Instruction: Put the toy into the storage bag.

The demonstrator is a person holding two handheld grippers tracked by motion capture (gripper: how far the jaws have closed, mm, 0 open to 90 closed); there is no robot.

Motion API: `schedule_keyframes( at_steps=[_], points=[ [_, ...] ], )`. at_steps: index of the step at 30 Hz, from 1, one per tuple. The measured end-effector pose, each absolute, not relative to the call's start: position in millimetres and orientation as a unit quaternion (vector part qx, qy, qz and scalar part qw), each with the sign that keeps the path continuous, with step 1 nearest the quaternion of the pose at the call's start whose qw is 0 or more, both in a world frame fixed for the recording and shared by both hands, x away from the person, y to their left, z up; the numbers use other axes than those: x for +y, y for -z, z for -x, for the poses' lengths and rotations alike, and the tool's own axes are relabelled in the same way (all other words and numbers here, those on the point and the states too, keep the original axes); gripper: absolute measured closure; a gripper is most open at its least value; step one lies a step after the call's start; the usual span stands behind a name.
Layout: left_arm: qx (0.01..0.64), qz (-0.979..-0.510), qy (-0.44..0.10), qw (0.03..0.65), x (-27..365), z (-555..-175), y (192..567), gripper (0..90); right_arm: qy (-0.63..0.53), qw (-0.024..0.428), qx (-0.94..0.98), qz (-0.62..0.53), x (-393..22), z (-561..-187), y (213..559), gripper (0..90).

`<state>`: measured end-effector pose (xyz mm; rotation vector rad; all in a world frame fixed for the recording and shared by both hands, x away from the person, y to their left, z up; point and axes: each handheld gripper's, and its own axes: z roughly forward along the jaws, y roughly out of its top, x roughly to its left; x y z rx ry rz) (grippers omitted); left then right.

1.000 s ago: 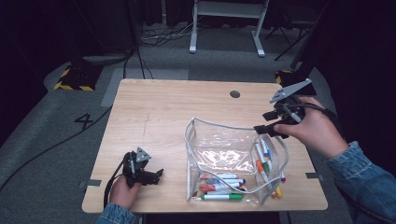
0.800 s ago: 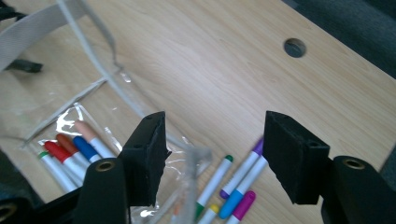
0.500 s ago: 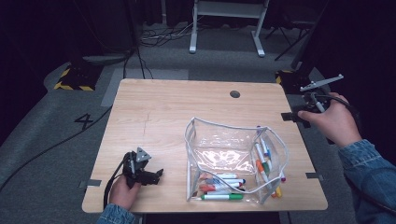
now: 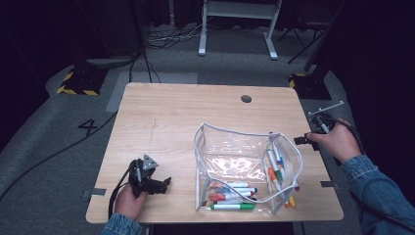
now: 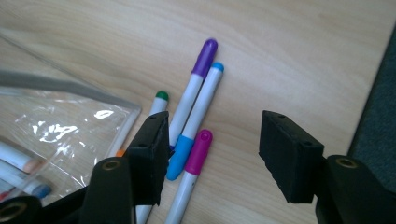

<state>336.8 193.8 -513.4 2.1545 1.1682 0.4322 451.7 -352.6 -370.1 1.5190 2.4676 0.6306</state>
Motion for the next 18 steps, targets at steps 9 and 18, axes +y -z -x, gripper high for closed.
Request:
schedule_keyframes(
  at_steps=[9,18],
  points=[
    [0.445,-0.820,-0.165,0.321,193.8,-336.8,513.4,0.0,-0.178,0.039,0.823,-0.539,-355.3,-444.4,424.0,48.1],
    [0.444,-0.820,-0.165,0.321,193.8,-336.8,513.4,0.0,-0.160,0.005,0.821,-0.548,-355.4,-434.4,453.7,51.8]
  ],
)
